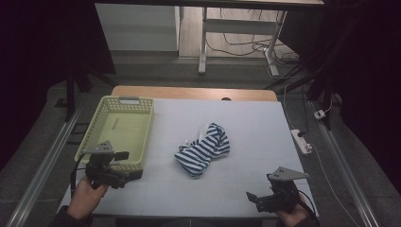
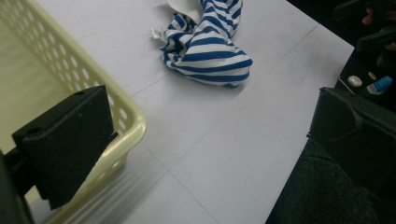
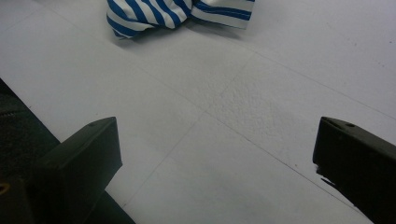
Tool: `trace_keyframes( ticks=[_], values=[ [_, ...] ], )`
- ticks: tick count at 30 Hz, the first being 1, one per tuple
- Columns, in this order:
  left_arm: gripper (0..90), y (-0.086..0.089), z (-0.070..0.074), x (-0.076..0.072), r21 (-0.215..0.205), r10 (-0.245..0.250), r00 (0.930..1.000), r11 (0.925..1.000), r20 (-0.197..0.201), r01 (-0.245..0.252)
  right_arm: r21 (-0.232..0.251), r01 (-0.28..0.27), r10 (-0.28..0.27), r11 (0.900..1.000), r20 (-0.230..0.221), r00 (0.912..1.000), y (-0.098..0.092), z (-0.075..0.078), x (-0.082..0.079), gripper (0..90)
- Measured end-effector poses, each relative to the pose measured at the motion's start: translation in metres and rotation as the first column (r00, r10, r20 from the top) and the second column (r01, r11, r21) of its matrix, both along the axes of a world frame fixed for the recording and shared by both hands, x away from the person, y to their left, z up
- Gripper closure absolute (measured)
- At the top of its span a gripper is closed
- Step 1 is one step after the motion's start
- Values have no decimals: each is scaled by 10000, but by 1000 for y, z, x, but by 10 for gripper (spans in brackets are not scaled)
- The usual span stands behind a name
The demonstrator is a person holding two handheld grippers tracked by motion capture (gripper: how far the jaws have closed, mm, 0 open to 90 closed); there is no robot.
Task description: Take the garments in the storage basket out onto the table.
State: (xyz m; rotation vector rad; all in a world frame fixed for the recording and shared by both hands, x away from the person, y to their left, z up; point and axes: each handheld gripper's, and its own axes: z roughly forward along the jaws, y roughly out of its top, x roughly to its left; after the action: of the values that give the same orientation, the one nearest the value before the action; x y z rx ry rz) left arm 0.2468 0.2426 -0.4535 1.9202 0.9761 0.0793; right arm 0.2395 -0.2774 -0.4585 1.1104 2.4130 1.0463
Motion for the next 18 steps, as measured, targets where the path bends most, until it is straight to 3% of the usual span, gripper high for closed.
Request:
trace_keyframes(
  ticks=[18],
  values=[
    [4, 39, -8, -27, -153, 892, 9959, 9959, -148, -894, -70, 41, -42, 10000, -38, 10000, 1, 0, 0, 5]
  ],
)
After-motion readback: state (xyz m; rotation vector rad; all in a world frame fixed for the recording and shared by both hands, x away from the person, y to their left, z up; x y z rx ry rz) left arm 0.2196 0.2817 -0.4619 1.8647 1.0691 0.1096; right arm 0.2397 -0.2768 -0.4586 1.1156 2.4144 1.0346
